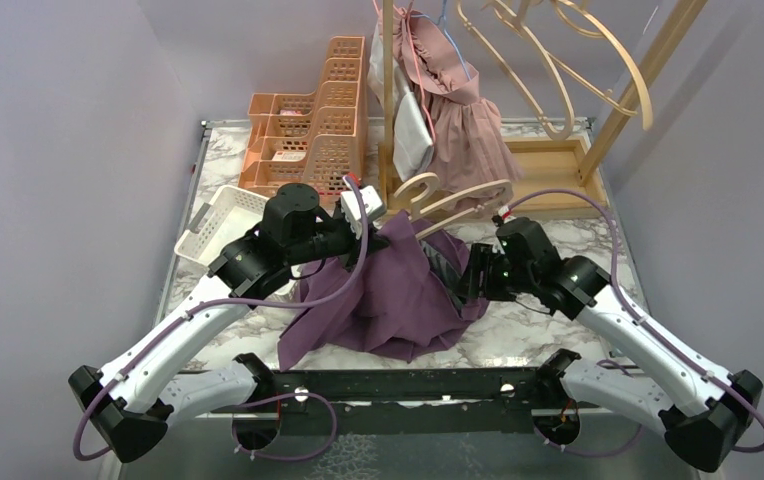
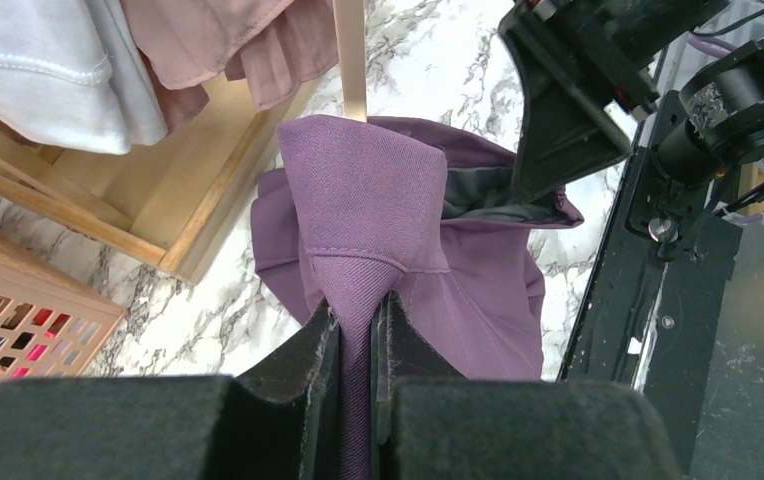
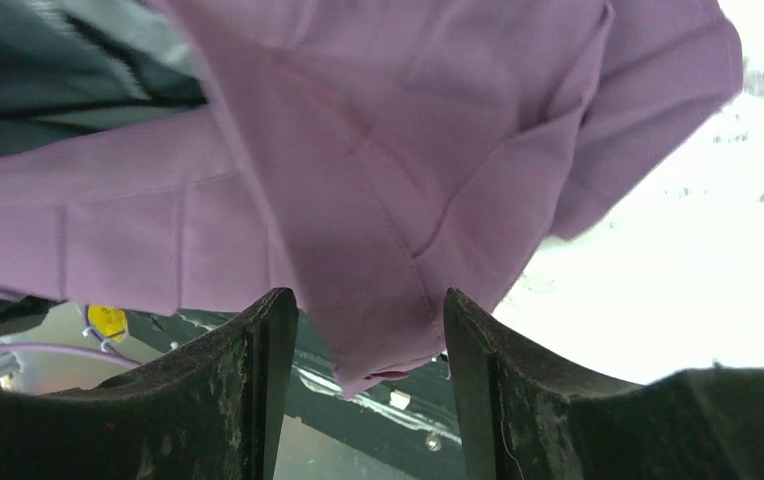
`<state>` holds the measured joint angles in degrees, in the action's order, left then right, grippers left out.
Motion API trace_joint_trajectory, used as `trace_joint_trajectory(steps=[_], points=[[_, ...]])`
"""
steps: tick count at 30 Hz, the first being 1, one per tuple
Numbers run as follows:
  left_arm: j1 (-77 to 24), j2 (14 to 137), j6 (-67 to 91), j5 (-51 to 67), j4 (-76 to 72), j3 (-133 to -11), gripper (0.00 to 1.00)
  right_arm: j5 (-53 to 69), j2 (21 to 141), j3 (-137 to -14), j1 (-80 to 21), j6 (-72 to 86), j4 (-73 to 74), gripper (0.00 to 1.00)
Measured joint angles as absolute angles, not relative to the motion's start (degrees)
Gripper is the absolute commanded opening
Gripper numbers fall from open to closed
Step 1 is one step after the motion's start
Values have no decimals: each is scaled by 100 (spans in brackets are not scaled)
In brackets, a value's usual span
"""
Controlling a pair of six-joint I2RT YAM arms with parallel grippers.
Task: Place the skirt on the hanger
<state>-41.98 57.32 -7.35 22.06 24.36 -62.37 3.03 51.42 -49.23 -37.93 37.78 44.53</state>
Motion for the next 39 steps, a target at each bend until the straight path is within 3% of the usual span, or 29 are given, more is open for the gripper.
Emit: trace_joint_trajectory(steps=[5,14,15,19,21,27,39], points=[[-4198,5732,-733,2200,2440,-6237,0,38,5634,-4895,-3793,4534,4939,45],[-4209,5472,-974,2021,2703,-6237,0,-985,5524,-4821,-3793,6020,5867,42],[-4209,5411,-1000,1979,2740,-6237,0,-1039,5402,-4786,-3793,6154,5931,39],[-4209,5229,-1052,1898,2856,-6237,0,-1109,5054,-4617,-3793,6425,5994,7],[-4213,5159,-1061,1900,2910,-6237,0,-1109,5024,-4584,-3795,6471,5981,1],[-4213,4842,-1461,2021,3205,-6235,0,-1262,5227,-4871,-3809,6106,5911,1],[-4211,3573,-2541,2504,3850,-6241,0,-1481,5909,-6973,-3391,4600,5634,1]])
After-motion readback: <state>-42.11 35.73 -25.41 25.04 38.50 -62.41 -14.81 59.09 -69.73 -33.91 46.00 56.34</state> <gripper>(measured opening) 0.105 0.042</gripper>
